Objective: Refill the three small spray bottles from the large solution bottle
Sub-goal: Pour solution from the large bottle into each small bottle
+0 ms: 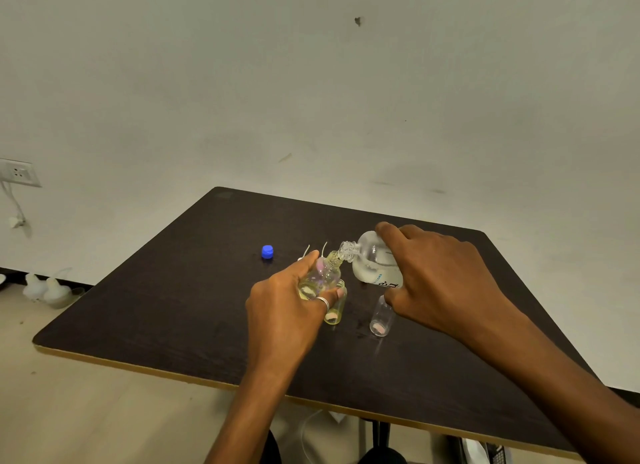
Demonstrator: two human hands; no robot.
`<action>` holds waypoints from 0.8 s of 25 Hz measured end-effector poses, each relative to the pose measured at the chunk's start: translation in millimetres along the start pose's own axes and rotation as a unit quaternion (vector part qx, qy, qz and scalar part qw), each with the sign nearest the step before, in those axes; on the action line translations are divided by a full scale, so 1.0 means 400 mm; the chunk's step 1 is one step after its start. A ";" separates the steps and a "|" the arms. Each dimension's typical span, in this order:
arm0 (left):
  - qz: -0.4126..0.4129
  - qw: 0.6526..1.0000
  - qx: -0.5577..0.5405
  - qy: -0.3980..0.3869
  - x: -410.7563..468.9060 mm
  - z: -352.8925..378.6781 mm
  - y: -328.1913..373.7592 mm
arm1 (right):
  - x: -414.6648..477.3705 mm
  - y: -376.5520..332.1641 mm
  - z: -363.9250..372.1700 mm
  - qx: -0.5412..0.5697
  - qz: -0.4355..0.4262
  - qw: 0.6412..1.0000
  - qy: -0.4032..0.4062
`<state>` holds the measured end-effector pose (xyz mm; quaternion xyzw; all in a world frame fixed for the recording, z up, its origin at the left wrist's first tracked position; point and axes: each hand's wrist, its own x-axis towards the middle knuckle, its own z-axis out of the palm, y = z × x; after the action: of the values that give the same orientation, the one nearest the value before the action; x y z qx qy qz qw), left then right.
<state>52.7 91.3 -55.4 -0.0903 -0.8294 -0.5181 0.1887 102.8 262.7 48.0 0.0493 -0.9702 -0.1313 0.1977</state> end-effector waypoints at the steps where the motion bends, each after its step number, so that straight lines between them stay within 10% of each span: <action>1: 0.000 1.000 0.000 0.000 0.000 0.000 0.000 | 0.000 0.000 0.000 0.001 0.000 1.000 0.001; 20: -0.005 1.000 0.001 -0.008 0.000 0.003 0.001 | 0.000 0.000 -0.001 -0.001 -0.005 1.000 0.005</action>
<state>52.7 92.5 -55.4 -0.0899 -0.8317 -0.5176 0.1798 102.9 262.6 48.5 0.0542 -0.9688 -0.1327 0.2021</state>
